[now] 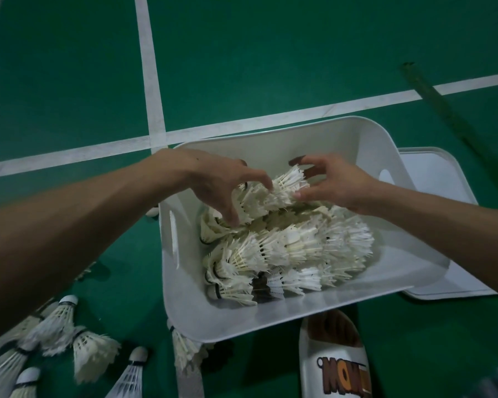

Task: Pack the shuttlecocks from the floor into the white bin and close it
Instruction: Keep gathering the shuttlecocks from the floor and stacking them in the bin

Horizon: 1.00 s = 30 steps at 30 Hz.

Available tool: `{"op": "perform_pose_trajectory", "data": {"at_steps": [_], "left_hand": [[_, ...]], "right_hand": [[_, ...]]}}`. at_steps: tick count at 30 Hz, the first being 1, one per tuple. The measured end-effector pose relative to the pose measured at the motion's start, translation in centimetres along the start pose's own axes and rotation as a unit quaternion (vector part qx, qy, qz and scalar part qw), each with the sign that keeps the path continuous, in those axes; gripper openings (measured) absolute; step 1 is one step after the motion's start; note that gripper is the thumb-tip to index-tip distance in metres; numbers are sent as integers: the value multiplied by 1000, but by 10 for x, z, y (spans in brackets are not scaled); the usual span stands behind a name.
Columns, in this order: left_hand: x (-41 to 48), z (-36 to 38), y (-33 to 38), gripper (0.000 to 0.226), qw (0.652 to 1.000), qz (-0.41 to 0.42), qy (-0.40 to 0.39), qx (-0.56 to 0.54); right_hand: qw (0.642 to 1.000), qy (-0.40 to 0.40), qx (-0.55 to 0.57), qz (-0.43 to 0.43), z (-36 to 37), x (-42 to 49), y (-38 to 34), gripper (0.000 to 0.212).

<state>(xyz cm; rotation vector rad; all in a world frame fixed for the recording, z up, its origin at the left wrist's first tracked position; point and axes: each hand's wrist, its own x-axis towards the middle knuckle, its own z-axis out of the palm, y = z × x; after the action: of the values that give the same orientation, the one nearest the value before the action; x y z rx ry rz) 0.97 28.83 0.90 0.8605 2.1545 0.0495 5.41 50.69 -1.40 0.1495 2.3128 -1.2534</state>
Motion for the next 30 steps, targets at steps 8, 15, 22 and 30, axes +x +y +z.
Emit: {"op": "perform_pose_trajectory", "data": {"at_steps": [8,15,22,30], "left_hand": [[-7,3,-5,91,999,0,34,-11],[-16,-4,19,86,991,48,118,-35],[-3,-11,36,59,976,52,198,-72],[21,-5,61,66,944,31,264,-193]], "right_hand": [[999,21,-33,8,11,10,12,46],[995,-38,-94,-20,-11,4,11,91],[989,13,-125,-75,-29,-6,5,86],[986,-14,-69,-152,-26,-22,-6,101]]}}
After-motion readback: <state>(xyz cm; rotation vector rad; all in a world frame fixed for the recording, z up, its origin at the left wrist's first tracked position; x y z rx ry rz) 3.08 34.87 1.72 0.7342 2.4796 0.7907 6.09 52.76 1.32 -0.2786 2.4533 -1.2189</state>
